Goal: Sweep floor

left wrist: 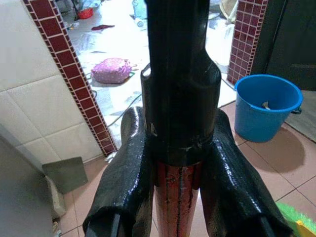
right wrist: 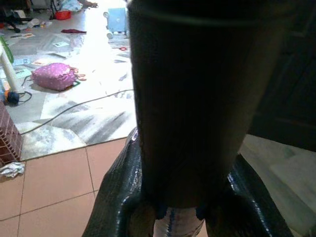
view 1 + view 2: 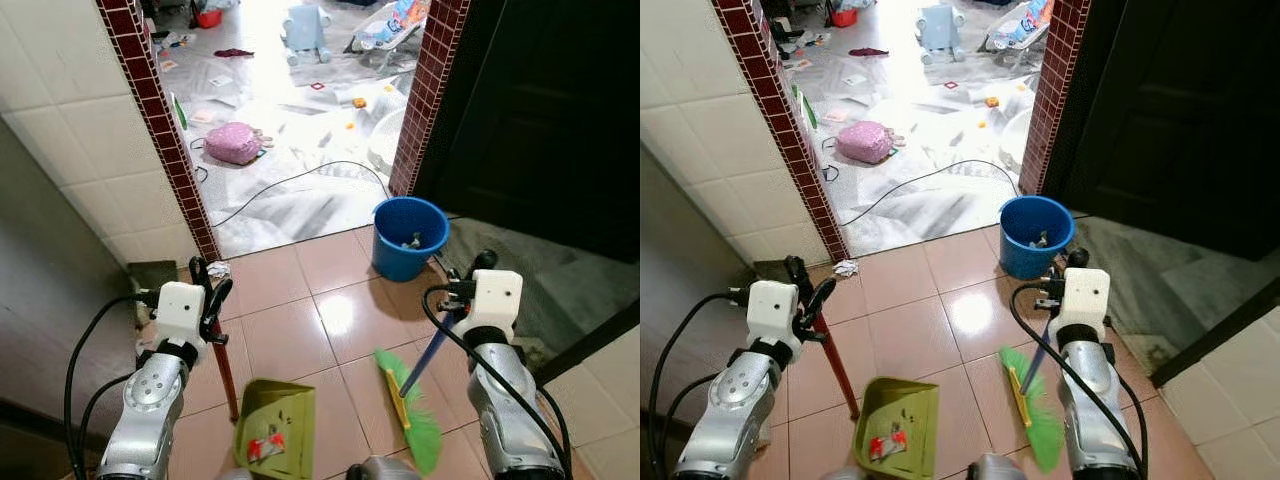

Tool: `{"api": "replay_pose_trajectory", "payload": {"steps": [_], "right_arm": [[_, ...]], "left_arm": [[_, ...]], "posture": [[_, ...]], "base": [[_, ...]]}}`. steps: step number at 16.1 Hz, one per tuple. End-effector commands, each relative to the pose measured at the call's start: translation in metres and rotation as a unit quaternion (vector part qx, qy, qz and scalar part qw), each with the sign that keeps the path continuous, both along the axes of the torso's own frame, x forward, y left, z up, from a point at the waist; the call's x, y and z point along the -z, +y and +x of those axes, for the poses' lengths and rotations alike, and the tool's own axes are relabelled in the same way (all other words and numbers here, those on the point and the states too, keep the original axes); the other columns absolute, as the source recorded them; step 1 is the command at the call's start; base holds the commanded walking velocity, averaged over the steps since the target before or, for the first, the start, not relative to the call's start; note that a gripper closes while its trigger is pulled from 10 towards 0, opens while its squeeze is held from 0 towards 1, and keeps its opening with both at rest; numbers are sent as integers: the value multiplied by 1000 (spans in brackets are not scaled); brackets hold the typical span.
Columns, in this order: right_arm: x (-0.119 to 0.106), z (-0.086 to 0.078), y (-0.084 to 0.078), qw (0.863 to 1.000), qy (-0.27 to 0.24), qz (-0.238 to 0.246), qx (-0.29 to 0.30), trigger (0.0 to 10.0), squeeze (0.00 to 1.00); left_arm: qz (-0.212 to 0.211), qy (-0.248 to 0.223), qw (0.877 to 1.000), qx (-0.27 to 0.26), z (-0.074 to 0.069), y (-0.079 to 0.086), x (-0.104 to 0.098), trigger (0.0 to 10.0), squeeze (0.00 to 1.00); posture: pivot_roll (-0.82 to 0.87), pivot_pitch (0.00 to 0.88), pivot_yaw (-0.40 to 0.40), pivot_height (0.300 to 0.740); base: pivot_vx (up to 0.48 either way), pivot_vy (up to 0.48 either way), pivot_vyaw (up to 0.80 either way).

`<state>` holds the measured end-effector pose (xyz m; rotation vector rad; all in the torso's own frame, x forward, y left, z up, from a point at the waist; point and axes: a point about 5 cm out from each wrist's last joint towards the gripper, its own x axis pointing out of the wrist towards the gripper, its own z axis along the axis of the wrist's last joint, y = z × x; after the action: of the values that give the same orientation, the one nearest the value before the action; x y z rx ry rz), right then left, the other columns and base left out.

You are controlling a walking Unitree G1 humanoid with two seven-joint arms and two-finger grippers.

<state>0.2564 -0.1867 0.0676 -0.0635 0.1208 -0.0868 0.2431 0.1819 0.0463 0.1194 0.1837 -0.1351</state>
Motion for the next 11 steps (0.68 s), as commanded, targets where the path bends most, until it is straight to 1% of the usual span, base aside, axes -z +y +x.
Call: {"api": "replay_pose_trajectory", "payload": {"steps": [1,2,6,7,11], "right_arm": [[8,-2,4,1000,24,6,-7,10000,0],[8,-2,4,1000,23,9,-7,10000,0],[4,-1,4,1000,18,5,-19,10000,0],[3,0,6,999,18,7,-26,10000,0],[1,-1,12,999,11,-13,-46,10000,0]], "left_arm": [[22,23,999,-3,-4,4,8,10000,0],[22,23,999,-3,-5,4,8,10000,0],[23,30,999,-11,-10,8,10,10000,0],[22,29,999,-13,-11,8,10,10000,0],[15,28,999,-16,-10,9,9,10000,0]], "posture": [[-97,0,20,740],[-97,0,31,740],[-87,0,31,740],[-86,0,29,740],[-81,0,23,740]], "base": [[0,0,-800],[0,0,-800],[0,0,0],[0,0,0],[0,0,0]]}}
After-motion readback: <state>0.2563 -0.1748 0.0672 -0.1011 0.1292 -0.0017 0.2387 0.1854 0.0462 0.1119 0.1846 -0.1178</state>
